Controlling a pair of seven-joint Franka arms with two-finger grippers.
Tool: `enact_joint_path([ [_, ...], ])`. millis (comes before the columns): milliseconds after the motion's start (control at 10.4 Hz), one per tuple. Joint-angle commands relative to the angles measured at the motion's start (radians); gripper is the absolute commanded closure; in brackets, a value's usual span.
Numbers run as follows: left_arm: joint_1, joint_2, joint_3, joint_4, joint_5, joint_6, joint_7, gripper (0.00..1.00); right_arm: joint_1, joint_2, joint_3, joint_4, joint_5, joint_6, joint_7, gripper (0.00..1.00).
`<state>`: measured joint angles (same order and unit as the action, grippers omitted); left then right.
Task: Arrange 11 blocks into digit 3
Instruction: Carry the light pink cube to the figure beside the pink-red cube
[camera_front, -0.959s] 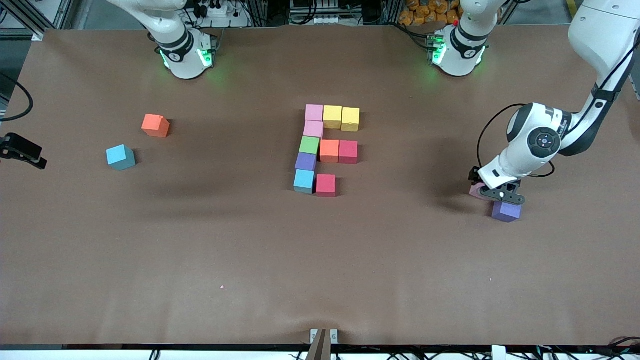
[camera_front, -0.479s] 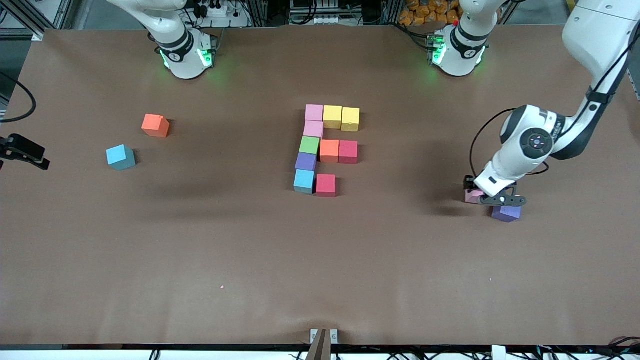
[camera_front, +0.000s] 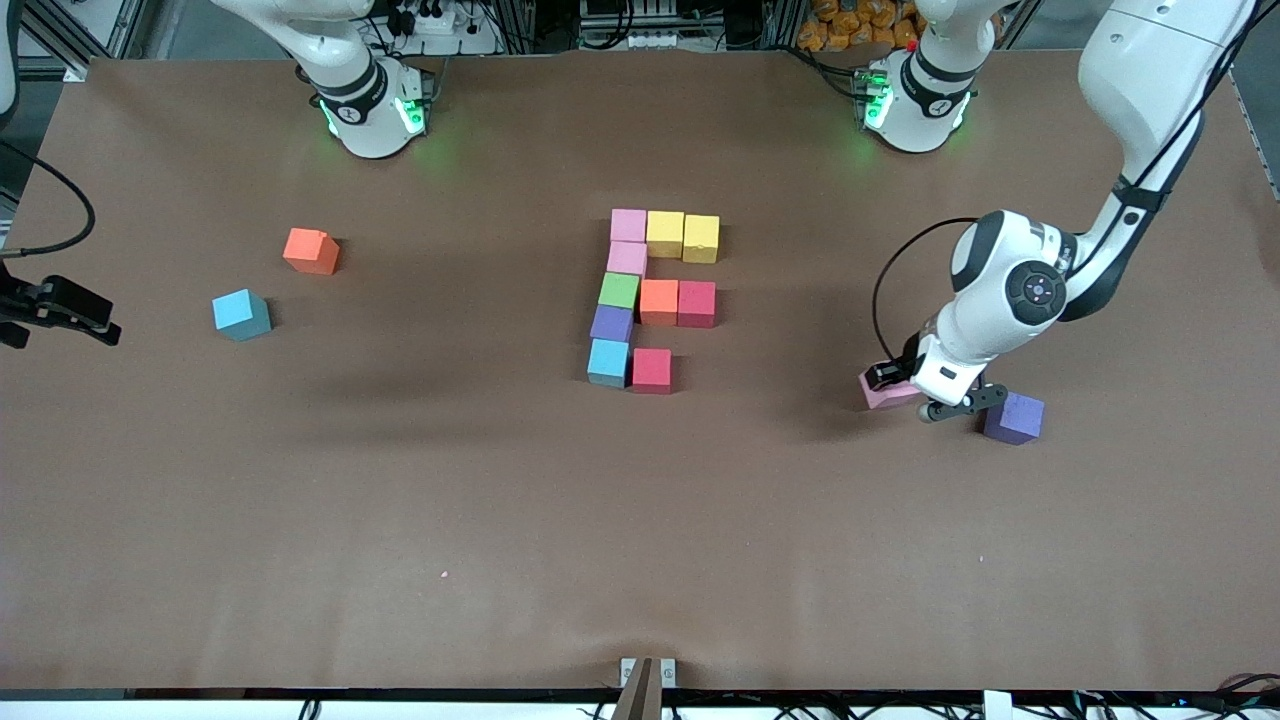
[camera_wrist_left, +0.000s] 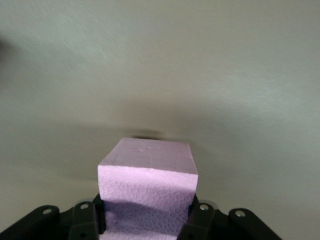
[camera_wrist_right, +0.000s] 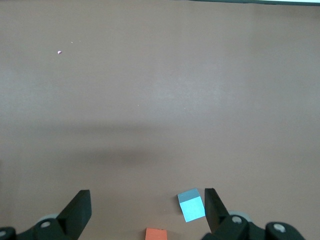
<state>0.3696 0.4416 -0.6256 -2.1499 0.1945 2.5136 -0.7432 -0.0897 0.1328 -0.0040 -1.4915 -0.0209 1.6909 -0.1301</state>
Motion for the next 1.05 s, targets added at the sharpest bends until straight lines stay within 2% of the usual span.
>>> enact_joint_path([
  [0,-0.114,0.031,0.007,0.063,-0.029,-0.01,-0.266,0.77,0.002,-0.008,0.002,0.022,-0.011,-0.067,-0.006,0.0],
  [96,-0.157,0.048,0.015,0.096,-0.029,-0.012,-0.388,0.77,0.016,-0.025,0.001,0.019,-0.019,-0.092,0.001,0.0],
  [192,-0.219,0.064,0.042,0.134,-0.03,-0.033,-0.51,0.77,-0.01,-0.086,-0.007,-0.002,-0.005,-0.099,-0.04,0.0],
  [288,-0.292,0.094,0.087,0.198,-0.03,-0.089,-0.633,0.77,-0.016,-0.103,-0.002,-0.028,-0.004,-0.1,-0.124,0.0],
  [383,-0.358,0.127,0.127,0.266,-0.032,-0.137,-0.754,0.77,-0.013,-0.114,0.001,-0.058,-0.005,-0.087,-0.122,0.0],
  [479,-0.412,0.153,0.157,0.316,-0.033,-0.156,-0.871,0.77,0.028,-0.108,0.016,-0.065,-0.019,-0.07,-0.043,0.0],
  [575,-0.461,0.176,0.179,0.353,-0.053,-0.156,-0.963,0.77,0.039,-0.114,0.018,-0.09,-0.017,-0.047,0.134,0.0],
  [671,-0.509,0.201,0.214,0.401,-0.096,-0.156,-1.034,0.77,0.039,-0.12,0.016,-0.099,-0.017,-0.048,0.153,0.0],
  [863,-0.582,0.232,0.254,0.453,-0.171,-0.156,-1.123,0.77,0.007,-0.14,0.009,-0.122,-0.016,-0.051,-0.051,0.0],
  [959,-0.604,0.238,0.274,0.467,-0.185,-0.156,-1.184,0.77,0.002,-0.14,0.01,-0.116,-0.014,-0.053,-0.069,0.0],
])
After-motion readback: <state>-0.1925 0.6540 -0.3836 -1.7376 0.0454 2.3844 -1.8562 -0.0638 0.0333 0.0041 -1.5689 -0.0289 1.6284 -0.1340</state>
